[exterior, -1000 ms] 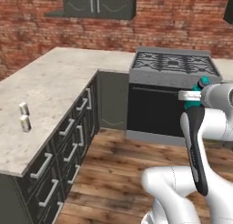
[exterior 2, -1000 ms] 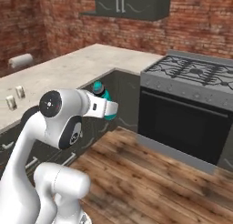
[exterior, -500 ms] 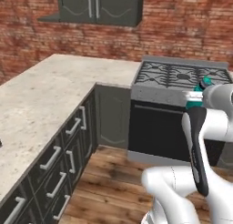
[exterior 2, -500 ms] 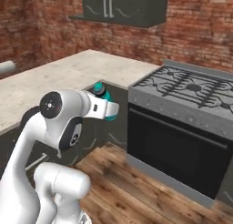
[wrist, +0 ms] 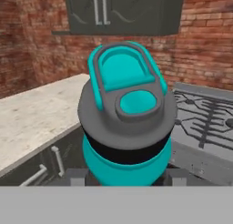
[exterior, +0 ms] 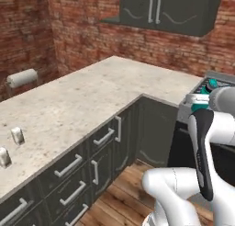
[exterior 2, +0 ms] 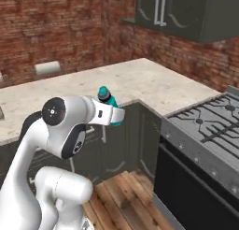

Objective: Move the drinks to the dining counter.

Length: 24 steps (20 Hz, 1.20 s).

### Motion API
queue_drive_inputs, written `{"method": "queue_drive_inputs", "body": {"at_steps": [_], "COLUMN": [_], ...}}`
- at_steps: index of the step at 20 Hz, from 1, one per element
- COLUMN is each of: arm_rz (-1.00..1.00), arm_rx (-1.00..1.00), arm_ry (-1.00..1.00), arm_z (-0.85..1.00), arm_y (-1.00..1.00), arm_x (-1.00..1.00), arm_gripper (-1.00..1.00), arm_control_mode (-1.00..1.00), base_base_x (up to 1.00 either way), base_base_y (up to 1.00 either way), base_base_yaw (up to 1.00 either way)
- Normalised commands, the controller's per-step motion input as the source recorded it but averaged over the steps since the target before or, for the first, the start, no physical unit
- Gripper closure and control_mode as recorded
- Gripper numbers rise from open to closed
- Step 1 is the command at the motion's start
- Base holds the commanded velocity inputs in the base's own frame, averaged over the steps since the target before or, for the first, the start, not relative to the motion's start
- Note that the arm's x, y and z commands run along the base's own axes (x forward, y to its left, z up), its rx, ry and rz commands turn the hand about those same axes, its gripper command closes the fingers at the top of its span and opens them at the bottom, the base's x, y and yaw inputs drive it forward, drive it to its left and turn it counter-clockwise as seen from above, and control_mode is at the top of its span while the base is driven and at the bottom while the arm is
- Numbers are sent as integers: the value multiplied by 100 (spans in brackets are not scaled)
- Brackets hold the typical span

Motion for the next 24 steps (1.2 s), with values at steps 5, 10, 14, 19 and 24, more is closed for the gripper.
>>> {"method": "queue_drive_inputs", "body": {"at_steps": [5, 10, 14, 19, 24], "arm_rz": [0, 0, 0, 0, 0], "arm_rx": [0, 0, 0, 0, 0], "arm_ry": [0, 0, 0, 0, 0], "arm_z": [0, 0, 0, 0, 0], "arm_y": [0, 0, 0, 0, 0], "arm_x": [0, 0, 0, 0, 0], "arm_gripper": [100, 100, 100, 100, 100], "arm_control_mode": [100, 100, 100, 100, 100], "base_base_x": [51, 56, 58, 44, 15], "base_base_y": [-30, -18, -11, -10, -13], "base_base_yaw": [65, 64, 63, 59, 25]}}
